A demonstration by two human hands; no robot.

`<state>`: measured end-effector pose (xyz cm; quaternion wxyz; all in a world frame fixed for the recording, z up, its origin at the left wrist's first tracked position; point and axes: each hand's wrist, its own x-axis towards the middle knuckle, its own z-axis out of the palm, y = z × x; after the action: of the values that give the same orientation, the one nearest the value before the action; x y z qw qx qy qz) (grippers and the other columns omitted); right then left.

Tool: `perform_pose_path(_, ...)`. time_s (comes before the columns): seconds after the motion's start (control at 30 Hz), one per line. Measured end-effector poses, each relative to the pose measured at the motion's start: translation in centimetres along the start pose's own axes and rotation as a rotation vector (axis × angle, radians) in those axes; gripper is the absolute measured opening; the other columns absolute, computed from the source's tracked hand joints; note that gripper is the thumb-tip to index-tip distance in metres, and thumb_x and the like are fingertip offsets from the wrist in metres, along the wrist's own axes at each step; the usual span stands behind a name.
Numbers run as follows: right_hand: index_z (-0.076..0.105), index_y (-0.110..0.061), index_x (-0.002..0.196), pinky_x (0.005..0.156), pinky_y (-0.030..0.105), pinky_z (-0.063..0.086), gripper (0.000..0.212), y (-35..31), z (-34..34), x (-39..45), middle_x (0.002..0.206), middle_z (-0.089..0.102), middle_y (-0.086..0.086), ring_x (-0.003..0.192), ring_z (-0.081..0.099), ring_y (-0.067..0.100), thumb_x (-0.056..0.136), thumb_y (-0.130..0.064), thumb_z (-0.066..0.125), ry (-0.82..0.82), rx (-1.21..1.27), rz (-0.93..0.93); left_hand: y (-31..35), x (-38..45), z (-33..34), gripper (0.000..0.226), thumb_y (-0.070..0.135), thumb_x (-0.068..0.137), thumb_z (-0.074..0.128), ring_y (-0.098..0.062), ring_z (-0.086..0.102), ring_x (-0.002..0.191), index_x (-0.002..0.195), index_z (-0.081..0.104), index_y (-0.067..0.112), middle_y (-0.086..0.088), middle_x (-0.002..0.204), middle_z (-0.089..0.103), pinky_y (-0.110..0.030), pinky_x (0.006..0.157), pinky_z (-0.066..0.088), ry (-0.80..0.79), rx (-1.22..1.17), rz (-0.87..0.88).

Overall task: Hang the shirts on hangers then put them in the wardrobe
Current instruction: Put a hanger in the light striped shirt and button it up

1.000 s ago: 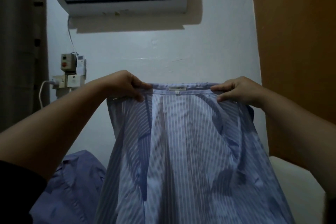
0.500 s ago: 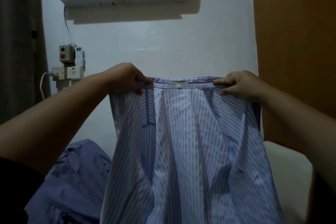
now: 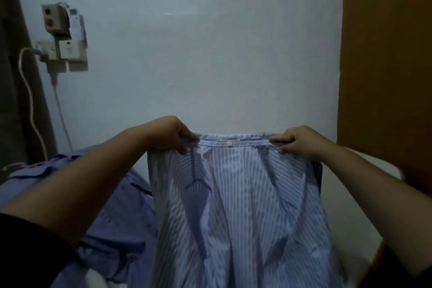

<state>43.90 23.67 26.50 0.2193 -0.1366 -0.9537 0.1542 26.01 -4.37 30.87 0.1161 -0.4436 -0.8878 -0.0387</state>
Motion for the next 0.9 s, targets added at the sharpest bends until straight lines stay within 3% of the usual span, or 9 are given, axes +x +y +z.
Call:
perform_pose_path(0.1, 0.058, -0.018, 0.128, 0.076, 0.018, 0.03, 0.043, 3.5, 5.4, 1.3, 0.123, 0.06, 0.008, 0.109, 0.052, 0.019, 0.086, -0.013, 0.066, -0.108, 0.02, 0.073, -0.8, 2.3, 5.9, 0.054, 0.025, 0.077, 0.079, -0.013, 0.059, 0.108, 0.127, 0.061, 0.033, 0.004, 0.128, 0.063, -0.022, 0.088, 0.04, -0.104, -0.045, 0.001)
perform_pose_path(0.33, 0.059, -0.012, 0.127, 0.076, 0.011, 0.029, 0.044, 10.4, 18.0, 5.1, 0.127, 0.06, 0.01, 0.116, 0.054, 0.019, 0.084, -0.01, 0.068, -0.341, 0.068, 0.176, -3.9, 7.8, 20.8, 0.054, 0.023, 0.081, 0.075, -0.016, 0.058, 0.114, 0.131, 0.058, 0.033, 0.001, 0.13, 0.062, -0.023, 0.092, 0.039, -0.323, -0.105, -0.041)
perform_pose_path(0.57, 0.058, -0.013, 0.129, 0.081, 0.011, 0.028, 0.045, 15.7, 29.1, 9.9, 0.129, 0.059, 0.008, 0.12, 0.052, 0.019, 0.085, -0.015, 0.068, -0.472, 0.085, 0.222, -7.8, 13.2, 33.4, 0.053, 0.026, 0.084, 0.071, -0.014, 0.053, 0.122, 0.133, 0.054, 0.035, 0.004, 0.136, 0.057, -0.022, 0.099, 0.038, -0.421, -0.194, -0.09)
perform_pose_path(0.73, 0.058, -0.021, 0.129, 0.079, 0.009, 0.026, 0.056, 19.1, 36.1, 11.9, 0.108, 0.052, -0.01, 0.113, 0.049, 0.006, 0.076, -0.028, 0.077, -0.51, 0.173, 0.267, -10.1, 15.5, 40.8, 0.063, 0.043, 0.073, 0.08, -0.014, 0.054, 0.12, 0.13, 0.058, 0.033, 0.002, 0.135, 0.058, -0.024, 0.098, 0.04, -0.473, -0.331, -0.151)
perform_pose_path(0.8, 0.058, -0.022, 0.129, 0.08, 0.011, 0.026, 0.06, 20.6, 38.7, 12.4, 0.108, 0.05, -0.007, 0.11, 0.048, 0.009, 0.073, -0.033, 0.079, -0.522, 0.183, 0.297, -10.8, 16.2, 43.6, 0.075, 0.058, 0.062, 0.081, -0.014, 0.055, 0.117, 0.129, 0.059, 0.032, 0.001, 0.132, 0.06, -0.025, 0.096, 0.042, -0.495, -0.395, -0.163)
perform_pose_path(0.9, 0.055, -0.023, 0.131, 0.089, 0.017, 0.026, 0.064, 22.7, 42.3, 12.8, 0.121, 0.054, 0.004, 0.12, 0.046, 0.018, 0.074, -0.038, 0.078, -0.53, 0.121, 0.291, -11.3, 17.0, 47.9, 0.108, 0.091, 0.038, 0.06, -0.008, 0.053, 0.114, 0.129, 0.059, 0.033, 0.007, 0.128, 0.06, -0.019, 0.089, 0.039, -0.502, -0.483, -0.14)
